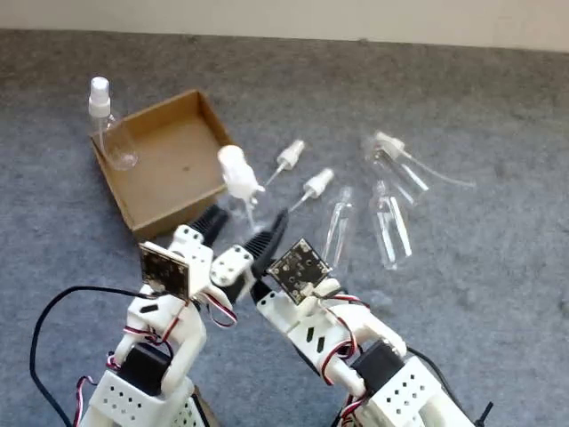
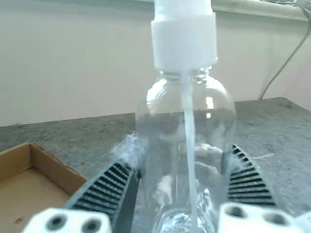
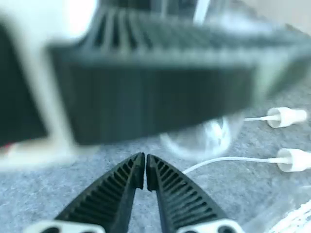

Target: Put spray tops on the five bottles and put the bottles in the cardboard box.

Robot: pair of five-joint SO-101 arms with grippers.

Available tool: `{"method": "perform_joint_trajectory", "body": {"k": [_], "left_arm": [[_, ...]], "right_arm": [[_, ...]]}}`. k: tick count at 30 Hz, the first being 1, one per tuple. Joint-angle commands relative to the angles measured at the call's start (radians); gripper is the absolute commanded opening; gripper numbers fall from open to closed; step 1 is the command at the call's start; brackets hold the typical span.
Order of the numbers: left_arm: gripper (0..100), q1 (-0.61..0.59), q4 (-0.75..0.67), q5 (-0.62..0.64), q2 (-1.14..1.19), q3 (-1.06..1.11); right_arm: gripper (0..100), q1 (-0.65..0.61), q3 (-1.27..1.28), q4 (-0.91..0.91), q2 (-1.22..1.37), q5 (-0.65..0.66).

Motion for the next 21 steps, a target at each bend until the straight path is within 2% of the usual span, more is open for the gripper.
{"method": "perform_joint_trajectory", "body": {"k": [1, 15, 18, 21], "left_arm": [[14, 0.058, -0.015, 0.008, -0.016, 0.019], [14, 0.065, 0.017, 0.008, -0.016, 0.018], [14, 0.053, 0.014, 0.006, -0.016, 0.013], [14, 0.021, -0.003, 0.006, -0.016, 0.008]], "right_arm": [[0.4, 0.068, -0.019, -0.03, -0.01, 0.011], [0.4, 0.329, -0.022, -0.031, -0.01, 0.011], [0.4, 0.331, -0.021, -0.031, -0.01, 0.011], [0.4, 0.263, -0.021, -0.031, -0.01, 0.011]]}}
